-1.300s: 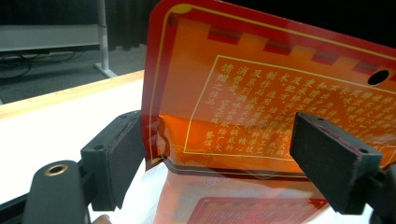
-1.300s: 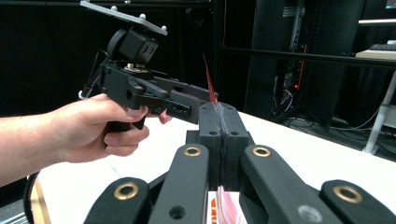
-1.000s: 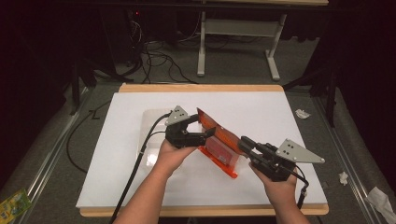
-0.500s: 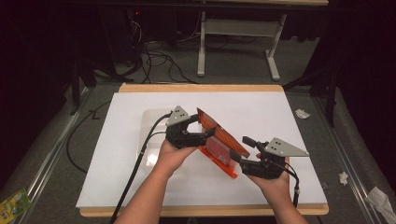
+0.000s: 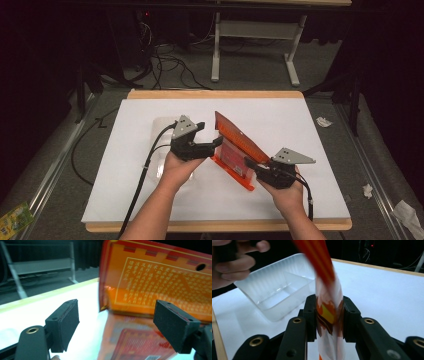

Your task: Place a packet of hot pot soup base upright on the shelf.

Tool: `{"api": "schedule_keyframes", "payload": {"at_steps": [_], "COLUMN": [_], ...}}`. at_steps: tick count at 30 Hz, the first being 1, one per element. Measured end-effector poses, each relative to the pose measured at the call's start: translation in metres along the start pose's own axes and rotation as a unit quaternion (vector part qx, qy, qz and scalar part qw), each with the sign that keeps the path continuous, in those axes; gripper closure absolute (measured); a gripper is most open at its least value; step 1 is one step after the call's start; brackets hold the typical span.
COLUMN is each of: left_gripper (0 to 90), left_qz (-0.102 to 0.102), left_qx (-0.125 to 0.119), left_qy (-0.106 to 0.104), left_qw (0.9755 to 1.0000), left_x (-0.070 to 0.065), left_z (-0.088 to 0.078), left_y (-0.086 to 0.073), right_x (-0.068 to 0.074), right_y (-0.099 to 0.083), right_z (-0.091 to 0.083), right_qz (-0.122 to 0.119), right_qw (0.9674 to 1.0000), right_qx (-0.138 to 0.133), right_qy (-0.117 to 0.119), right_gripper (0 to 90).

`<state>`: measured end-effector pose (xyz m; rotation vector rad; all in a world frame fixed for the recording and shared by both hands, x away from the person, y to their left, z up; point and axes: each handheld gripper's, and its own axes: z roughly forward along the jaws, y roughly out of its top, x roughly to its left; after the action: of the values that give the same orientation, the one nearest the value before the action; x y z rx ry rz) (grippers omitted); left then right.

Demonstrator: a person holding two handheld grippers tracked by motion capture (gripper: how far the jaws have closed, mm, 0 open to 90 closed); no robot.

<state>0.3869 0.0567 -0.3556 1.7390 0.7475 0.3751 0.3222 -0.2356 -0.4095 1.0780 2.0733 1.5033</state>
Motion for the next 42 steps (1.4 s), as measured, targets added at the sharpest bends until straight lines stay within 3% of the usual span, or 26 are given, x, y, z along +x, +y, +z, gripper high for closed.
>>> {"api": "schedule_keyframes", "payload": {"at_steps": [5, 10, 15, 20, 27, 31, 38, 42], "left_gripper": [21.2, 21.7, 21.2, 20.5, 19.4, 18.4, 18.1, 18.1], "left_qz": [0.02, 0.023, 0.001, -0.005, -0.025, -0.03, -0.02, -0.03], "left_qx": [0.0, 0.009, 0.008, 0.021, 0.011, 0.007, 0.029, 0.028], "left_qy": [0.04, 0.079, 0.11, 0.139, 0.167, 0.172, 0.172, 0.171], "left_qw": [0.999, 0.9966, 0.9939, 0.9901, 0.9855, 0.9847, 0.9845, 0.9844], "left_x": [0.004, 0.016, 0.032, 0.044, 0.059, 0.066, 0.073, 0.076], "left_z": [-0.03, -0.065, -0.107, -0.142, -0.169, -0.178, -0.183, -0.185], "left_y": [-0.006, -0.024, -0.046, -0.072, -0.102, -0.108, -0.119, -0.123], "right_x": [-0.002, -0.006, -0.006, -0.001, 0.006, 0.01, 0.02, 0.024], "right_y": [0.0, 0.003, 0.006, 0.011, 0.022, 0.03, 0.055, 0.065], "right_z": [0.0, 0.002, 0.003, 0.0, -0.012, -0.015, -0.016, -0.014], "right_qz": [0.0, 0.013, 0.019, 0.008, 0.003, -0.007, -0.005, -0.004], "right_qw": [1.0, 0.9998, 0.9997, 0.9997, 0.9992, 0.9987, 0.9971, 0.9965], "right_qx": [-0.008, -0.013, -0.013, -0.022, -0.039, -0.05, -0.075, -0.082], "right_qy": [-0.003, -0.003, -0.003, -0.004, -0.002, -0.001, 0.013, 0.017], "right_gripper": [72.1, 72.4, 72.5, 72.6, 72.7, 72.6, 72.6, 72.6]}}
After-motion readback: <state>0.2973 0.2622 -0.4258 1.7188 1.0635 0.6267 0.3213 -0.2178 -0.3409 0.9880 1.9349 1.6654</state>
